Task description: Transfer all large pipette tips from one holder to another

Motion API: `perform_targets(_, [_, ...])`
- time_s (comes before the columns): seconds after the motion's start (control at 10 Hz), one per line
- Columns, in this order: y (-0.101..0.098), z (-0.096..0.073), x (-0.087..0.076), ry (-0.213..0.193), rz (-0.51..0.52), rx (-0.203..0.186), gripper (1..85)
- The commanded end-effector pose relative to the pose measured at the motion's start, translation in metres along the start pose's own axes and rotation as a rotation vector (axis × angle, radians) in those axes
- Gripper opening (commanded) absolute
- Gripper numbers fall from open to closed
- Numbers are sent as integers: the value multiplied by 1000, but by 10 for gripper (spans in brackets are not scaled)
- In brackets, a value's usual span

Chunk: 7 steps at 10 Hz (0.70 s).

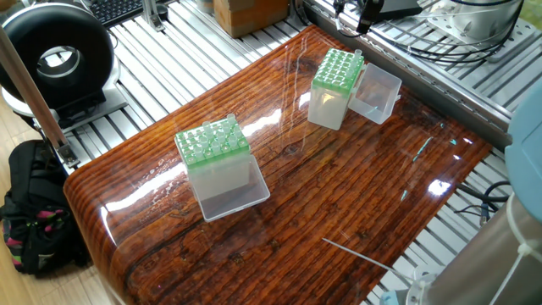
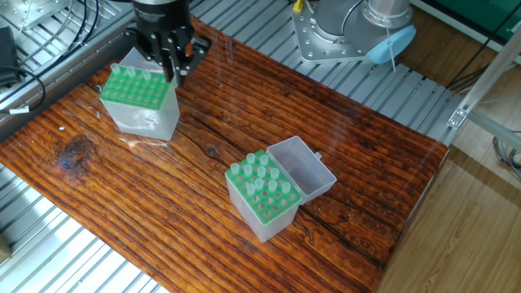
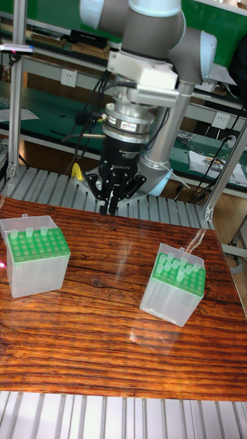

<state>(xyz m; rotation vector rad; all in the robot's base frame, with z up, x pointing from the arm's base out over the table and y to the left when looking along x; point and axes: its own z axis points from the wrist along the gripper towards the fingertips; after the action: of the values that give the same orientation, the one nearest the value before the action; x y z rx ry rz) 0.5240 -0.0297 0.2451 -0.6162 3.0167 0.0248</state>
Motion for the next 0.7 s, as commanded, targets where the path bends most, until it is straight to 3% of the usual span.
perform_targets(0.0, [5,0,10,44,-66,1,237])
perform_targets(0.1, [-1,-1,13,57,-54,24,237])
perform_targets(0.2, [19,2,10,61,6,-29,240])
perform_targets(0.3, [41,6,-8,51,54,-50,243])
perform_targets(0.6, [87,16,-59,14,136,-45,243])
